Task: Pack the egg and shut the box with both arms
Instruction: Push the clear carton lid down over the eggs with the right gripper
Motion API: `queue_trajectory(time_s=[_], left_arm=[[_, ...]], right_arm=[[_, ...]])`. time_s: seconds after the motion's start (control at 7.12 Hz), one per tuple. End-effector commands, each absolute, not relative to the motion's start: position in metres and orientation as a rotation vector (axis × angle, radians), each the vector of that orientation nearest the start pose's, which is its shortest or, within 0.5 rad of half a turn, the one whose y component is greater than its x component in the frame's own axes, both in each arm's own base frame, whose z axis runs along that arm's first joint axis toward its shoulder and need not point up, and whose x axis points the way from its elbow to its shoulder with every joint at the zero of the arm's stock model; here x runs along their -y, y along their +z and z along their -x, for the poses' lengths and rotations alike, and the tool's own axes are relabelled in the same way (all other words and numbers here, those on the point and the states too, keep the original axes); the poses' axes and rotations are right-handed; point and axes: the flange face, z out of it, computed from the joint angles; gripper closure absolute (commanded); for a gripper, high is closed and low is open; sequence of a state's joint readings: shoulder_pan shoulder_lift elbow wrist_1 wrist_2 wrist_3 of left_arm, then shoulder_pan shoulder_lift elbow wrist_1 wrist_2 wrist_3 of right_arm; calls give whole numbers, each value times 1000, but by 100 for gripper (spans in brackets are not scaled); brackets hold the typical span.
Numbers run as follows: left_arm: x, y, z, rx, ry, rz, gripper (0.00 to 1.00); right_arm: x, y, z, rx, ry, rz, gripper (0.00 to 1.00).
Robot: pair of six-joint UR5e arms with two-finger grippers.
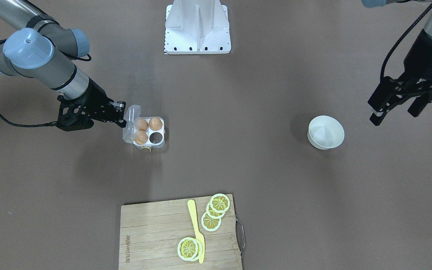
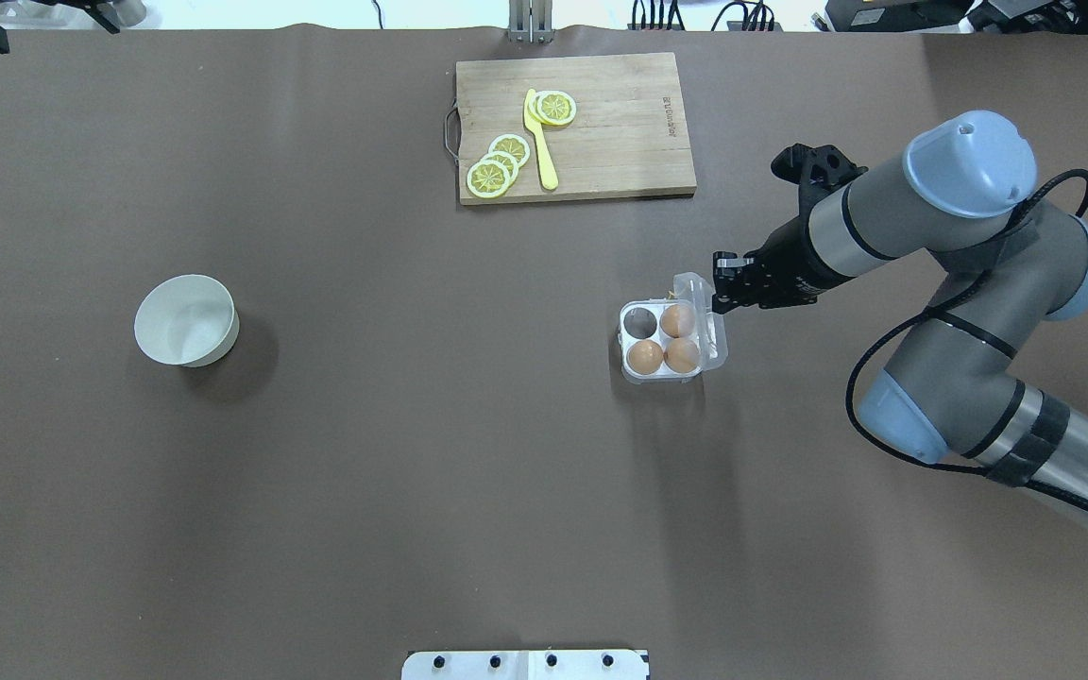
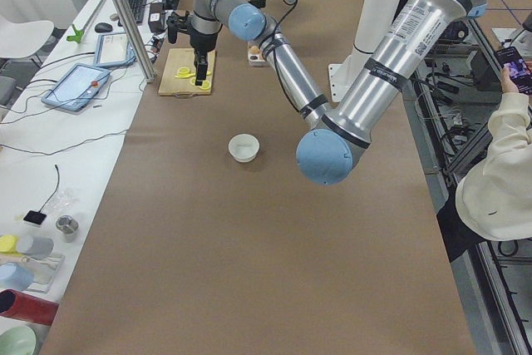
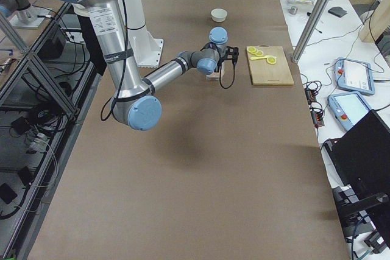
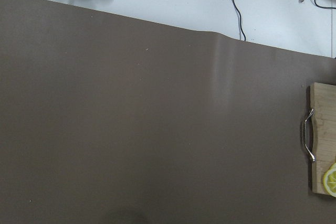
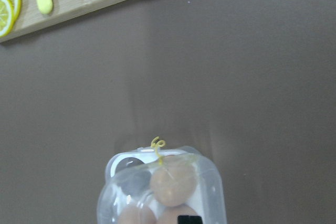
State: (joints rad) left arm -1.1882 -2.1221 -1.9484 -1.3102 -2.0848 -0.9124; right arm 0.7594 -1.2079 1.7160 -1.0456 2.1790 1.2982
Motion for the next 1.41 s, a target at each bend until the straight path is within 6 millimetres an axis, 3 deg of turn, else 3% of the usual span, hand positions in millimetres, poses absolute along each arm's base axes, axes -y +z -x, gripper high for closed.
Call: queue_trajectory(time_s=[0.0,0.42,0.7,0.98,1.26], left_arm=[[579,218,-140,-789,-328,-225,2],[580,219,-140,-790,-326,-224,2],[578,232,-140,-778,-334,-206,2],[566,278,-133,-720,-204,-211,2],[564,314,-112,-720,-181,-252,2]], right_arm=[[475,295,435,1163,117,23,100],[474,268,445,1193,99,13,100],[479,243,440,1223,126,10,100],[497,234,410,1241,202,1,0],[528,229,355,1218,249,-14,0]])
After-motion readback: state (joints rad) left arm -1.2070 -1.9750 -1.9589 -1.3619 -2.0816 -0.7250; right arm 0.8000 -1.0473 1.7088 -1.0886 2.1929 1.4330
